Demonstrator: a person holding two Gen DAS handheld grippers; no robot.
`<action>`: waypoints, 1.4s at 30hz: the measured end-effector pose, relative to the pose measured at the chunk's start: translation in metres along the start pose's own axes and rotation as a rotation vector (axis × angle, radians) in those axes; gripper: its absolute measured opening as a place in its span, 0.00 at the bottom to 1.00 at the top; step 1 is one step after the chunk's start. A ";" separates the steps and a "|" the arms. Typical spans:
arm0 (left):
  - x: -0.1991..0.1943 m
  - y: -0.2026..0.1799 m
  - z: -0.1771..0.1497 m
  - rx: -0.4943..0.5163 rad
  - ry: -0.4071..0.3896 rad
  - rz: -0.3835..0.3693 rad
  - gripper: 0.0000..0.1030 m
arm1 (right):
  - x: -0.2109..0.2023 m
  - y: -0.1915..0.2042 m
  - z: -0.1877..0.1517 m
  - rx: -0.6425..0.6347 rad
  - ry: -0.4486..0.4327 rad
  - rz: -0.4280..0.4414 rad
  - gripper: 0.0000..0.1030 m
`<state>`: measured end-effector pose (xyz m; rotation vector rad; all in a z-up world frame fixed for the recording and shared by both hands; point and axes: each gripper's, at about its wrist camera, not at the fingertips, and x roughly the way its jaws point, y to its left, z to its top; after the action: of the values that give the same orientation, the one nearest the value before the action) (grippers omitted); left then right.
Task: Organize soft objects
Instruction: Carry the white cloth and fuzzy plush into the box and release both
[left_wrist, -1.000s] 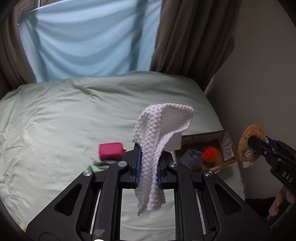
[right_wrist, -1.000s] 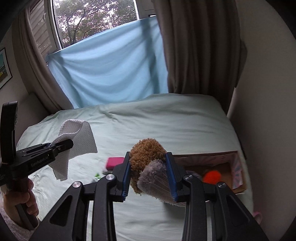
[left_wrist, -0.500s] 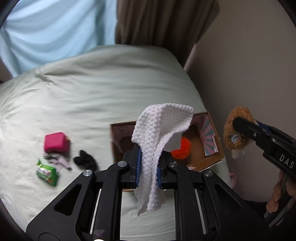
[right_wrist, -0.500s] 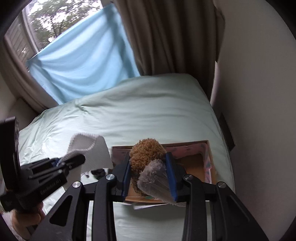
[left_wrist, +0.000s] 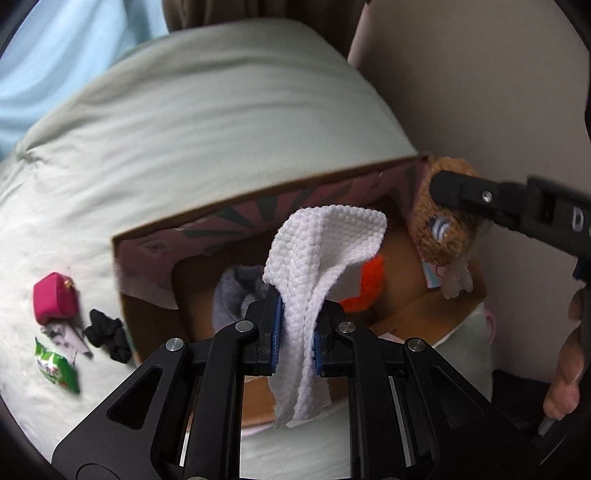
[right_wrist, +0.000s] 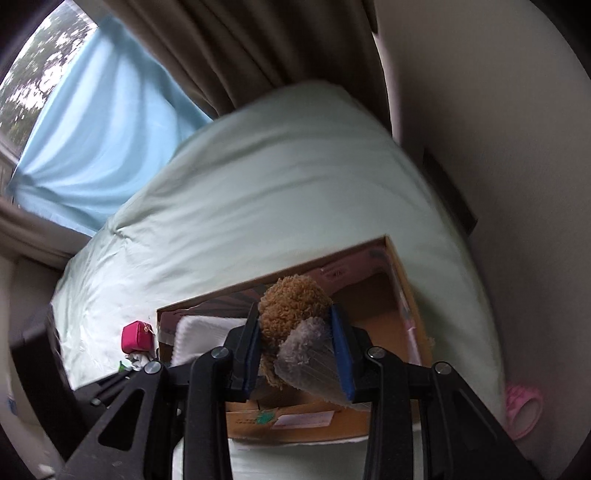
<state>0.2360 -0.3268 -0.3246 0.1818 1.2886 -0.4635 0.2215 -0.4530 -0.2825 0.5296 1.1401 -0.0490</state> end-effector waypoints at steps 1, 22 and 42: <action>0.005 0.002 0.000 0.001 0.009 -0.001 0.11 | 0.006 -0.003 0.000 0.012 0.013 -0.004 0.31; -0.013 0.016 -0.017 0.072 0.005 0.028 1.00 | 0.012 -0.015 -0.013 -0.019 0.034 -0.001 0.98; -0.152 0.027 -0.056 0.017 -0.190 0.050 1.00 | -0.108 0.055 -0.052 -0.156 -0.170 0.001 0.98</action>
<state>0.1673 -0.2458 -0.1992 0.1796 1.0918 -0.4386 0.1473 -0.4074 -0.1834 0.3796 0.9682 -0.0041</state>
